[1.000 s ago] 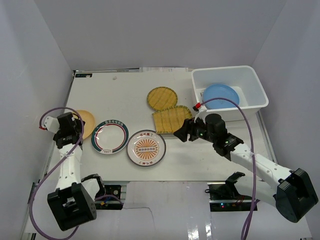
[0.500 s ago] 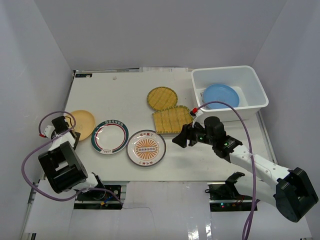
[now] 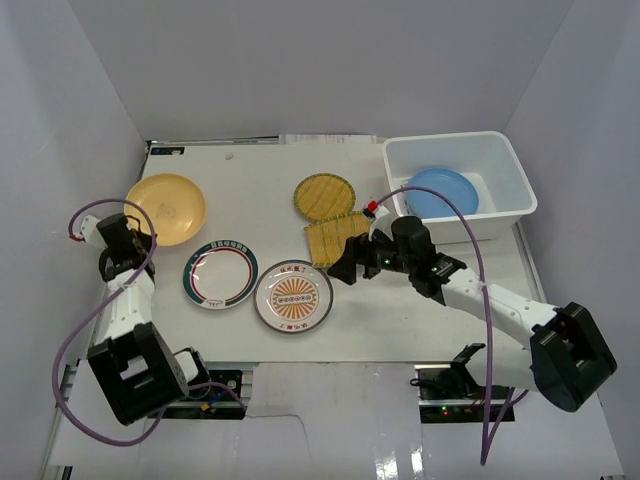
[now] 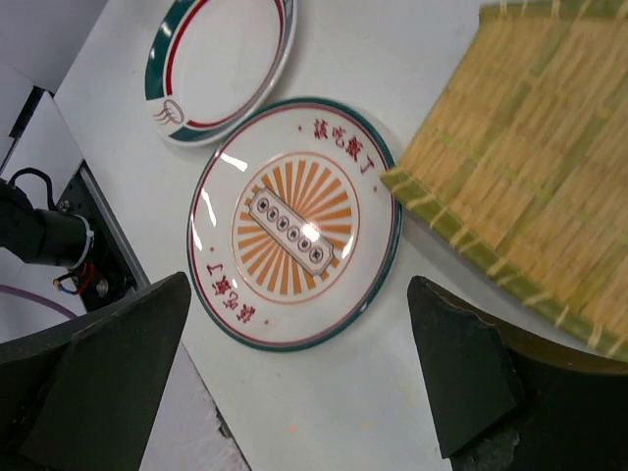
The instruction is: Place the plates into the plastic bin on the countertop
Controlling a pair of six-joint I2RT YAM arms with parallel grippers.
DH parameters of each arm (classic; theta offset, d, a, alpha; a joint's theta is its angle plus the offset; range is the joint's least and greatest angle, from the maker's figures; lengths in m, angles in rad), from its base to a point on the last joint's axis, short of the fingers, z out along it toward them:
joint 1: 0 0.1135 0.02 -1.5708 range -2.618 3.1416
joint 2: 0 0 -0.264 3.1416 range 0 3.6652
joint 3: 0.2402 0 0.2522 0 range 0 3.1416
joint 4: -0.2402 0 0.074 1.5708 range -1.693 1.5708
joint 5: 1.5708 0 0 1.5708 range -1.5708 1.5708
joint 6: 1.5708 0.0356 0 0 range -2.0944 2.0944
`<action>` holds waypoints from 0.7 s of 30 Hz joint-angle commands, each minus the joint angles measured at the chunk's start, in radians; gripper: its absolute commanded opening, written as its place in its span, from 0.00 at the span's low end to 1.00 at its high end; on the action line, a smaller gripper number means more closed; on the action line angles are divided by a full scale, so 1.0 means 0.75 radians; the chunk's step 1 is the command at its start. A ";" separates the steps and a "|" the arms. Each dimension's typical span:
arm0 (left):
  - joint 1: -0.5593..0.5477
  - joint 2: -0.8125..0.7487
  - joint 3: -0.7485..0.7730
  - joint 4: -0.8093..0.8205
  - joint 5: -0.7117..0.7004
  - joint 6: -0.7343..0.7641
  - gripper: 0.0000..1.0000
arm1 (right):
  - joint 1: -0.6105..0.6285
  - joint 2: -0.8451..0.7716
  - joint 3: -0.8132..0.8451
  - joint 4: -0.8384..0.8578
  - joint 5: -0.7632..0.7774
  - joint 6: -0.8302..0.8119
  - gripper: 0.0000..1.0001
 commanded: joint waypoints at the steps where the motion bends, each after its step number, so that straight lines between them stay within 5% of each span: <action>1: -0.193 -0.209 0.024 0.182 0.041 0.044 0.00 | 0.012 0.100 0.191 0.088 -0.055 -0.013 0.98; 3: -0.302 -0.291 -0.004 0.251 0.027 0.059 0.00 | 0.012 0.176 0.316 0.055 -0.049 -0.021 0.94; 12: -0.455 -0.369 -0.121 0.288 0.742 0.055 0.00 | 0.012 0.401 0.643 0.010 0.039 0.022 0.90; 21: -0.586 -0.303 -0.089 0.235 0.906 0.083 0.00 | 0.012 0.514 0.678 0.126 0.018 0.104 0.91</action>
